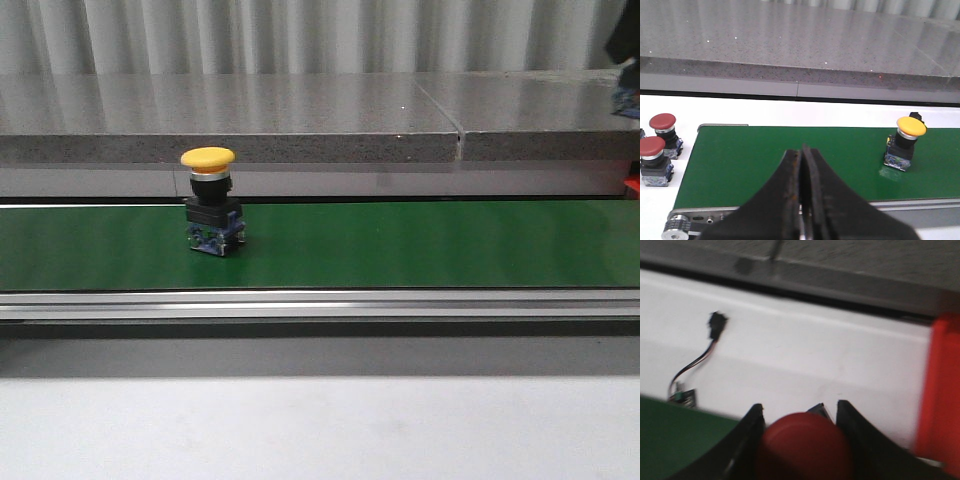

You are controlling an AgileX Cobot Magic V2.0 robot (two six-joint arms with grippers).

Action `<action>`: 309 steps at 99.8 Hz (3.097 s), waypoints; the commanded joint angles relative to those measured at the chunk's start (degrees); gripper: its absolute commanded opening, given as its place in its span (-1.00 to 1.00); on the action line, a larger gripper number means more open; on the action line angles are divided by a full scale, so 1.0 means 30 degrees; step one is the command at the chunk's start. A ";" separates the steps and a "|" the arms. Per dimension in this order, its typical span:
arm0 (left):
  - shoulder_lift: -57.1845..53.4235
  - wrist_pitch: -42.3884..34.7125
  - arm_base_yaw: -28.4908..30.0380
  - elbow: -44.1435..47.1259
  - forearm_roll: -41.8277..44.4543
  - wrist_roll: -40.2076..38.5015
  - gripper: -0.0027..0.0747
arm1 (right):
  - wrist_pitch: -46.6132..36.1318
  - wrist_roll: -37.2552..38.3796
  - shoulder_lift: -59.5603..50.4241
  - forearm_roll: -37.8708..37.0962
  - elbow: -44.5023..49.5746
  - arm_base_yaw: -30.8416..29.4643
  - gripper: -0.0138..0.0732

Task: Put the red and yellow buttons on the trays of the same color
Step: 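Lower the red button into the red tray and open the right gripper, then move the right gripper to the yellow button on the belt and grasp it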

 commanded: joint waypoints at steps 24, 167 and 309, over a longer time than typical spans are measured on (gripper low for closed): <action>0.0170 -0.1558 -0.0102 -0.0521 -0.0034 -0.0005 -0.99 | -0.1707 0.0212 0.2270 0.1364 -0.2981 -0.4588 -0.24; 0.0170 -0.1558 -0.0102 -0.0521 -0.0034 -0.0005 -0.99 | -0.3513 0.0212 0.8395 0.1608 -0.5192 -0.5470 -0.11; 0.0170 -0.1558 -0.0102 -0.0521 -0.0034 -0.0005 -0.99 | 0.2690 -0.4550 -0.4775 0.2523 0.3814 0.0022 0.69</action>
